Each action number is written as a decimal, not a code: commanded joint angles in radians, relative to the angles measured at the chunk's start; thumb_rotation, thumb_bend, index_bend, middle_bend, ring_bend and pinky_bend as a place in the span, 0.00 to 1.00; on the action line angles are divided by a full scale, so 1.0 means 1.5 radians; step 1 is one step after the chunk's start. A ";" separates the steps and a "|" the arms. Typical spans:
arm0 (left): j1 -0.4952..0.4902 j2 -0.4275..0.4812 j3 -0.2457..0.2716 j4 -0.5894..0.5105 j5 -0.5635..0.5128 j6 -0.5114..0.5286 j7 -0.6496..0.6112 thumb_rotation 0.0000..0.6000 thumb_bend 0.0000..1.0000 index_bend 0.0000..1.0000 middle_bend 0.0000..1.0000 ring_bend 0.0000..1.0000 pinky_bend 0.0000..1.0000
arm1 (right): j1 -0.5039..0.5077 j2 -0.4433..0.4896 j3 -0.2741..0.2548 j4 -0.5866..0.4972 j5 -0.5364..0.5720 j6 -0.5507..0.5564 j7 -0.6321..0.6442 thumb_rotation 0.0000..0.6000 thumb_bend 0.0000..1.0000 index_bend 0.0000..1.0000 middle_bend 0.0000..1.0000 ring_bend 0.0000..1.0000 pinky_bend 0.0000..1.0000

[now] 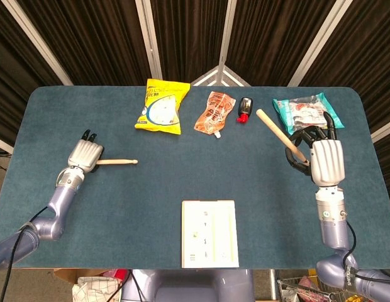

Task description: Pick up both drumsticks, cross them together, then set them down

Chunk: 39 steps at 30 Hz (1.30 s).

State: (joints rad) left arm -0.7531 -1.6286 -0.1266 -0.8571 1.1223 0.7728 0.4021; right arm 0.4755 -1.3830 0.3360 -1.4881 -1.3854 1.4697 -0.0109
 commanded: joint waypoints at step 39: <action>0.079 0.237 -0.064 -0.439 0.148 0.283 -0.279 1.00 0.48 0.65 0.60 0.12 0.03 | 0.229 -0.044 0.054 0.142 -0.038 -0.174 -0.047 1.00 0.49 0.71 0.62 0.38 0.00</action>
State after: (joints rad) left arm -0.6338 -1.2796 -0.2134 -1.4925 1.3526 1.1979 -0.0182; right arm 0.8081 -1.4399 0.4169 -1.2825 -1.4441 1.2195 -0.0739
